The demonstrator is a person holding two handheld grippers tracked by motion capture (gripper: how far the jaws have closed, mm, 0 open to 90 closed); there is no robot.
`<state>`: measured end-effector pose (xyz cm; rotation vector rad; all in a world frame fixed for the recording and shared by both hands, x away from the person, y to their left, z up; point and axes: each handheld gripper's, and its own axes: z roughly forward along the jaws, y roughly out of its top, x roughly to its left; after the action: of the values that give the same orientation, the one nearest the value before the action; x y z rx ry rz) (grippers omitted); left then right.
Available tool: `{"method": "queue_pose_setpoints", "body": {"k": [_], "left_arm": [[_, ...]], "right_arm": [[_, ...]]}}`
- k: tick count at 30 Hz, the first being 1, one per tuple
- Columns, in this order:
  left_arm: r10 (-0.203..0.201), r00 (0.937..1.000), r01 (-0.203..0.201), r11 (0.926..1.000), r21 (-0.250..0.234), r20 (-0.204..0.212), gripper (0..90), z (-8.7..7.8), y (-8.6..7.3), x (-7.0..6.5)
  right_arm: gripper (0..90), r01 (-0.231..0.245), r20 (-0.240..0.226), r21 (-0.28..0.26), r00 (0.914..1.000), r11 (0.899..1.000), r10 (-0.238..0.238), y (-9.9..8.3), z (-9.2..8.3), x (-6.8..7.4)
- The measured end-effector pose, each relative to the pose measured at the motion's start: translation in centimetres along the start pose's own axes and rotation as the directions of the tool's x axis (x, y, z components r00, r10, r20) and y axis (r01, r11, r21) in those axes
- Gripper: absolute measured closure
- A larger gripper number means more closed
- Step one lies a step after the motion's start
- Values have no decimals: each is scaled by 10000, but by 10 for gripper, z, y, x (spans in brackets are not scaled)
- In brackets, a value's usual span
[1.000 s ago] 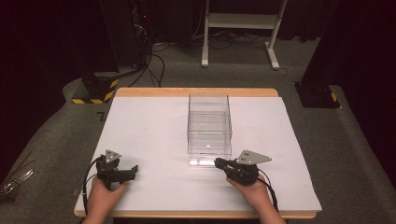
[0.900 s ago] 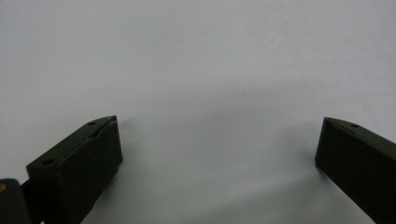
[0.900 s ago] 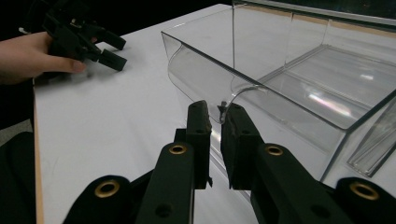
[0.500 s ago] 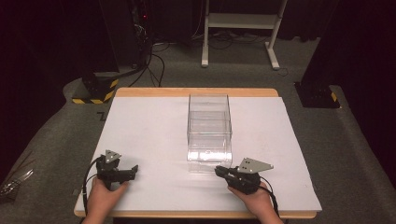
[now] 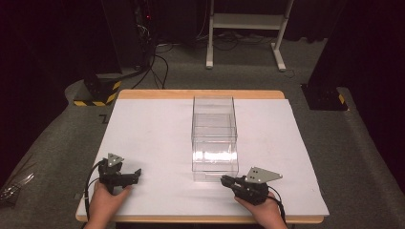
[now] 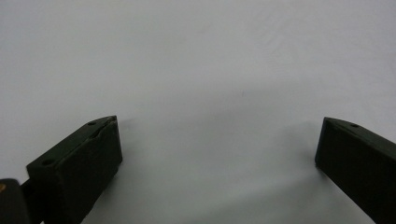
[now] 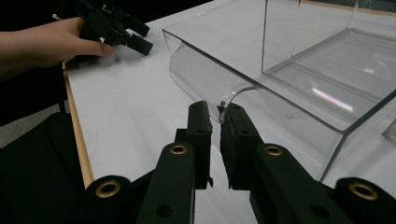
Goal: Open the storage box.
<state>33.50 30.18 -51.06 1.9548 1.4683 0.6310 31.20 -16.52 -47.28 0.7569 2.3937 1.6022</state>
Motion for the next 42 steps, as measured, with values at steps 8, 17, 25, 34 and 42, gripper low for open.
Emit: {"method": "queue_pose_setpoints", "body": {"k": [8,17,25,34,42], "left_arm": [[-27,10000,27,10000,-7,8,7,0,0,0],[-36,10000,36,10000,-5,11,7,0,0,0],[5,10000,-5,10000,3,-1,7,0,0,0],[-44,10000,44,10000,-1,24,7,0,0,0],[-38,10000,38,10000,1,40,7,0,0,0]], "right_arm": [[821,17,-51,-53,10000,10000,-17,-4,-6,5],[824,85,-191,-101,9998,9999,-87,-7,-9,10],[825,87,-283,-194,9996,9998,-92,-9,-10,12],[825,149,-284,-292,9995,9995,-158,-11,-9,13],[803,265,-202,-263,9994,9993,-271,-11,-10,14]]}}
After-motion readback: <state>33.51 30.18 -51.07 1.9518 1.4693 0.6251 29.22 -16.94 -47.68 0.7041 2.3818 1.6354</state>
